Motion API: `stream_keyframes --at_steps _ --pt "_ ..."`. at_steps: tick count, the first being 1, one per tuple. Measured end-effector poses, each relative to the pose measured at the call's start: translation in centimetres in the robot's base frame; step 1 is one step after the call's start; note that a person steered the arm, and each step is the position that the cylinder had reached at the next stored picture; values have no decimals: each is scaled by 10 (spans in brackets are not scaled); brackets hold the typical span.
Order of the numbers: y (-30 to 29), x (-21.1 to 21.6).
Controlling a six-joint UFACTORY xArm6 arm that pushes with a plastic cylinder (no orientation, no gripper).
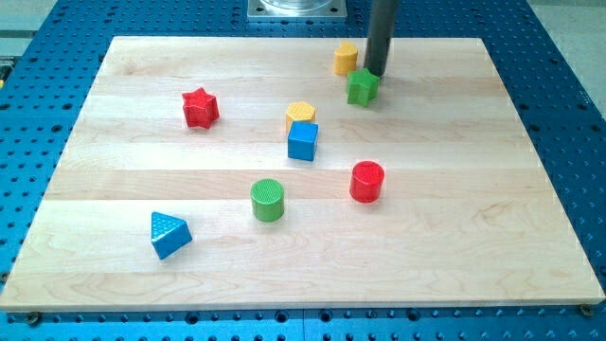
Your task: Place the yellow heart vertically above the green circle
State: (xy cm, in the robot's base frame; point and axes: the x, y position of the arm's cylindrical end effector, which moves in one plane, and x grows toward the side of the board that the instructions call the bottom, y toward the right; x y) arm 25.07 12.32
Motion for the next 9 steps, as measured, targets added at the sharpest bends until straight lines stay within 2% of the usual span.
stream_keyframes --at_steps 1,2,3,4,5,6,8,9 --pt "-42 -18" --pt "-139 47" --pt "-133 66" --pt "-179 45" --pt "-197 79" --pt "-153 99" --pt "-222 75" --pt "-185 110"
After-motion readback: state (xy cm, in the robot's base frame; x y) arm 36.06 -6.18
